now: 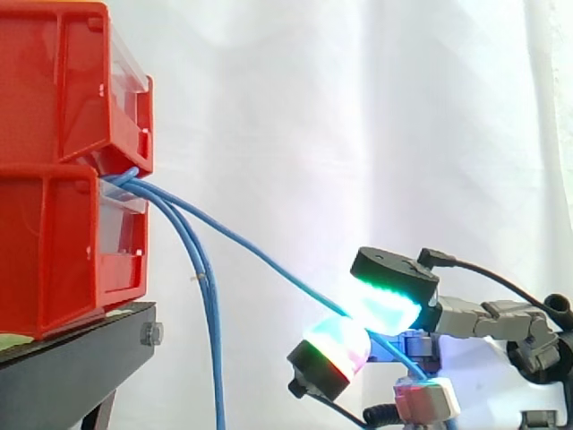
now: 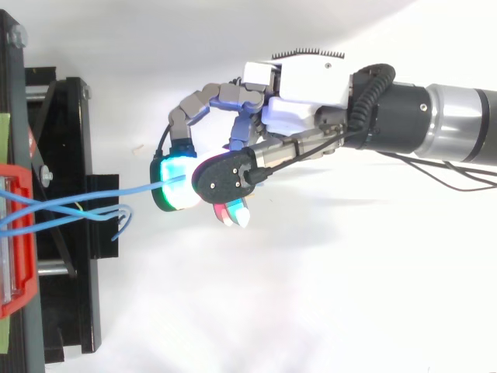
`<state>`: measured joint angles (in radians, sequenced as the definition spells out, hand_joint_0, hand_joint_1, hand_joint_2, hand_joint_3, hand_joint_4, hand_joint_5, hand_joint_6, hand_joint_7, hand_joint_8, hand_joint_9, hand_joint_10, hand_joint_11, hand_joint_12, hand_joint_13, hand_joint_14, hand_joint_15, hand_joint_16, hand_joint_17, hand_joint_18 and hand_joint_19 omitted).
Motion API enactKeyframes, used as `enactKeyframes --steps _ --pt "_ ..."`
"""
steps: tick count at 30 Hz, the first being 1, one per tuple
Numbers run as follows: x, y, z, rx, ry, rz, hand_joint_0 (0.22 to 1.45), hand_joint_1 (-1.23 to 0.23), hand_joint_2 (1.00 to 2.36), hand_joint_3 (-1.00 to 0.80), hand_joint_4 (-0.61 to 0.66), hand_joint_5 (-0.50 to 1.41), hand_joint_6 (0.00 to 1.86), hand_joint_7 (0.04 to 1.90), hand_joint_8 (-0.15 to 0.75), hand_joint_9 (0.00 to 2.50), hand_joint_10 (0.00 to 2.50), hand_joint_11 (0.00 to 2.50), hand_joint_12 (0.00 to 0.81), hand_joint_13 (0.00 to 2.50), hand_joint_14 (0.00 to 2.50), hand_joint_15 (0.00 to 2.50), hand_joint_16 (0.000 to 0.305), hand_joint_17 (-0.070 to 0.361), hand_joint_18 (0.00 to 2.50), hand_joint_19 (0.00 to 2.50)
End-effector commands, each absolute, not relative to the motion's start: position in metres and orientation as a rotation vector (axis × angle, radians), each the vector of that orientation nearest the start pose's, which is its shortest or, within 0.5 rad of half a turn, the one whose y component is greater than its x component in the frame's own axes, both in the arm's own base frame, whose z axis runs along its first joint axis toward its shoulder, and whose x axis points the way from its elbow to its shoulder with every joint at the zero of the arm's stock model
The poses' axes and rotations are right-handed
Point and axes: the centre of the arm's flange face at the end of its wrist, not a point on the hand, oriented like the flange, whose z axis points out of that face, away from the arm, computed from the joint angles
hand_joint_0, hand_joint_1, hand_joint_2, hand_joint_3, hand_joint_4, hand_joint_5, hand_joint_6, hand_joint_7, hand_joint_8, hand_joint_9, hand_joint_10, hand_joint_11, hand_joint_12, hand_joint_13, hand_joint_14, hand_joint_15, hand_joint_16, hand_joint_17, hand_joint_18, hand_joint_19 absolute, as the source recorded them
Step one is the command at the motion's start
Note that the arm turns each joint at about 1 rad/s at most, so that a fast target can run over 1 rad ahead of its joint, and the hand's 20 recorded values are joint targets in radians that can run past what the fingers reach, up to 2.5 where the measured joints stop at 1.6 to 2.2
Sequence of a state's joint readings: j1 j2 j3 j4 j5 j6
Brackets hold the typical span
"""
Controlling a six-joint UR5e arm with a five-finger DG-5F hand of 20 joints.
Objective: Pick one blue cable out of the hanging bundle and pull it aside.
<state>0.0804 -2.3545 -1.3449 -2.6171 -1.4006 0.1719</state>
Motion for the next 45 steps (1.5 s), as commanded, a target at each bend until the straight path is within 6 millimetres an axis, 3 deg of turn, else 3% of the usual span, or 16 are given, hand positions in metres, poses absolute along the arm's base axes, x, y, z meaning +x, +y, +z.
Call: enactKeyframes --steps 1,45 --pt "0.7372 -0.0906 0.1527 1.392 1.076 1.249 0.60 -0.88 1.60 -0.01 -0.53 -0.04 0.92 1.23 0.178 1.48 0.02 0.63 0.270 1.20 0.03 0.72 0.048 0.108 0.90 0.53" --pt "0.7371 -0.0917 0.1527 1.393 1.075 1.248 0.60 -0.89 1.57 0.00 -0.53 -0.04 0.92 1.22 0.183 1.50 0.02 0.63 0.267 1.20 0.03 0.71 0.048 0.108 0.90 0.53"
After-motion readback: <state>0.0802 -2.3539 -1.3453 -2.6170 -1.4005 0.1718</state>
